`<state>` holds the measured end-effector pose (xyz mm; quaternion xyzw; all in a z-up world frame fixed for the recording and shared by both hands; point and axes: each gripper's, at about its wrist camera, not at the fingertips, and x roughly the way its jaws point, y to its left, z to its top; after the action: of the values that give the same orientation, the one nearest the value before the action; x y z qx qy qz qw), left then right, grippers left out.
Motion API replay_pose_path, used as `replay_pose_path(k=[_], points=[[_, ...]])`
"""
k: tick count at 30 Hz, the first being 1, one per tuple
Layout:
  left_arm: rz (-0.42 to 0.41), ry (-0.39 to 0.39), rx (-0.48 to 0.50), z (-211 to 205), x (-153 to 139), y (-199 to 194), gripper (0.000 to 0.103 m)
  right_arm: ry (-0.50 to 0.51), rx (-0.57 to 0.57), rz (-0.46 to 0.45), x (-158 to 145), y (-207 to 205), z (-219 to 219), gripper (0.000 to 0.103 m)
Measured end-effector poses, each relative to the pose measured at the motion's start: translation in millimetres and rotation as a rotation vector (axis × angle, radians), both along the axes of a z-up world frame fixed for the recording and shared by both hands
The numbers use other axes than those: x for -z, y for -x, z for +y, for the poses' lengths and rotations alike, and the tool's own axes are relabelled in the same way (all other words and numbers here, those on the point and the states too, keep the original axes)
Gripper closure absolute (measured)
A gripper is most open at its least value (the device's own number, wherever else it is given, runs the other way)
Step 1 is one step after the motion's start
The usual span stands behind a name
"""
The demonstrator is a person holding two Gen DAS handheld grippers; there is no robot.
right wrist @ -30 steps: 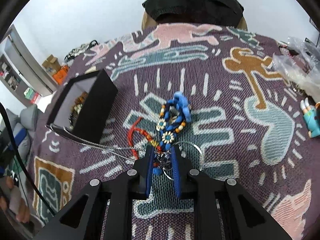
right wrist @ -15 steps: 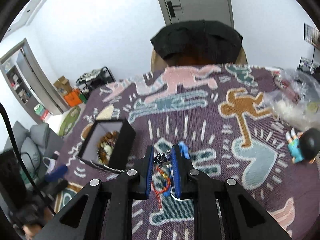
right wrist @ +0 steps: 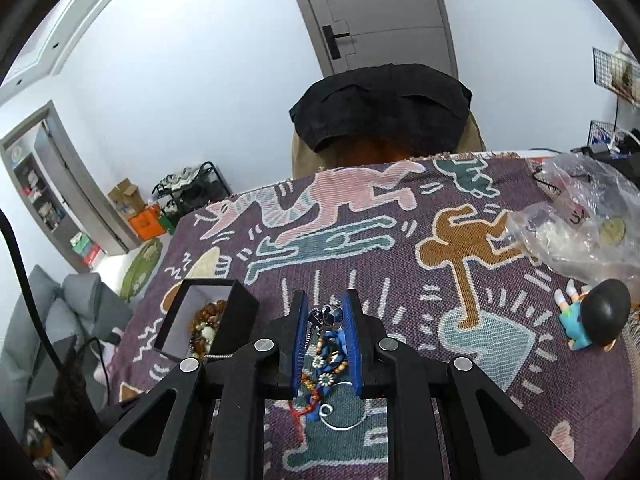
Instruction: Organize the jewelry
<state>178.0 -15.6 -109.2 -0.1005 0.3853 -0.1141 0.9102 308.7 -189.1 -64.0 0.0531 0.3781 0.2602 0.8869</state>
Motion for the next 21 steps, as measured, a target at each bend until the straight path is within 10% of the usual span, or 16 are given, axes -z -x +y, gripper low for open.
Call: replay_pose_path(k=[17, 19, 21], points=[[0.122, -0.177, -0.079, -36.5, 44.3, -42.4, 0.071, -0.065, -0.017, 0.028, 20.7, -7.9, -11.1, 0.084], [0.117, -0.192, -0.07, -37.6, 44.5, -40.5, 0.095, -0.066, -0.02, 0.024, 19.5, -7.3, -11.1, 0.084], [0.122, -0.163, -0.057, -33.7, 43.9, -37.9, 0.099, -0.068, -0.024, 0.019, 16.9, -6.4, -10.0, 0.084]])
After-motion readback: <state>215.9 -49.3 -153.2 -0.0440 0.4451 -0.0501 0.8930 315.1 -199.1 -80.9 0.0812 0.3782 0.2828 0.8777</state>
